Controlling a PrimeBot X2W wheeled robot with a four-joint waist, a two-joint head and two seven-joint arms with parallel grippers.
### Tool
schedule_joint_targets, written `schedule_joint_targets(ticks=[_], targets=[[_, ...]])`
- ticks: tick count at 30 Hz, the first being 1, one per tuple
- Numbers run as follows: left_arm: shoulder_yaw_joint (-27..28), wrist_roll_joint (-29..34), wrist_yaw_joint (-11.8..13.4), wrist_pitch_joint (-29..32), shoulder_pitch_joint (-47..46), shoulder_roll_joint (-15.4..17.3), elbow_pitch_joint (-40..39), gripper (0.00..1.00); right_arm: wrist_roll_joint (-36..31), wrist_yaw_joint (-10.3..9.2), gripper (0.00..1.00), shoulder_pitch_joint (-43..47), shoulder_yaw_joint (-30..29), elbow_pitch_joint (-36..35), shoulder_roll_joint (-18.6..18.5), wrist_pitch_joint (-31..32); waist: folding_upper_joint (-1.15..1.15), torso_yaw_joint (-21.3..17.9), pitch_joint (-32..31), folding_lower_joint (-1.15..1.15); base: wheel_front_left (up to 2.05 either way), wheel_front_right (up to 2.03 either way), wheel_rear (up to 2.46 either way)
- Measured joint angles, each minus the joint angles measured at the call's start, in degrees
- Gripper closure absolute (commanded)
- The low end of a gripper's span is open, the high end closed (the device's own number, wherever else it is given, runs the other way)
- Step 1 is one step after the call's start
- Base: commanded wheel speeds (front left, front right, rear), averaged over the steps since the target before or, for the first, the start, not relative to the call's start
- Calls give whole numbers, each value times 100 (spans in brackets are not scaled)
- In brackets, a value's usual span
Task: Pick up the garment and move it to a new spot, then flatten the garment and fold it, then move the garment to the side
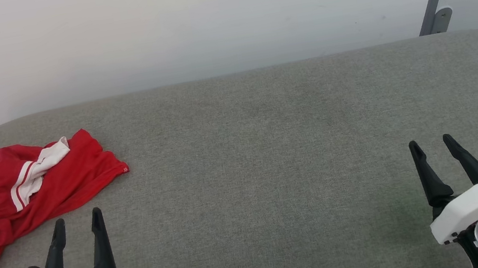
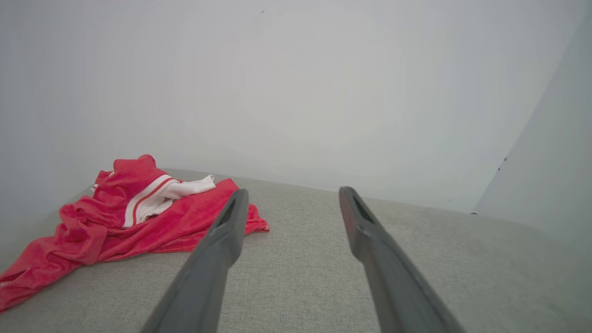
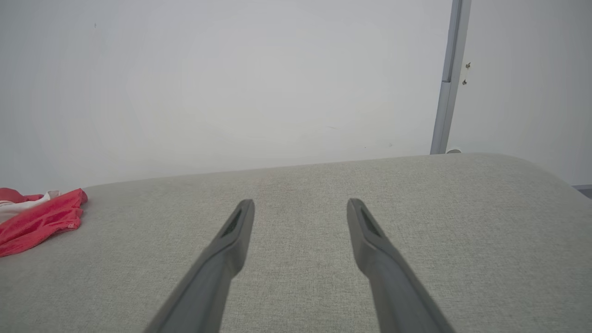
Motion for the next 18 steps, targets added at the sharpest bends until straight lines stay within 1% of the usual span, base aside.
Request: schedule_joint_targets(ticks=[18], targets=[[-170,502,33,-197,18,164,-30,0,-725,1,0,-1,52,-11,-25,-137,0,-21,-32,0,0,0,0]])
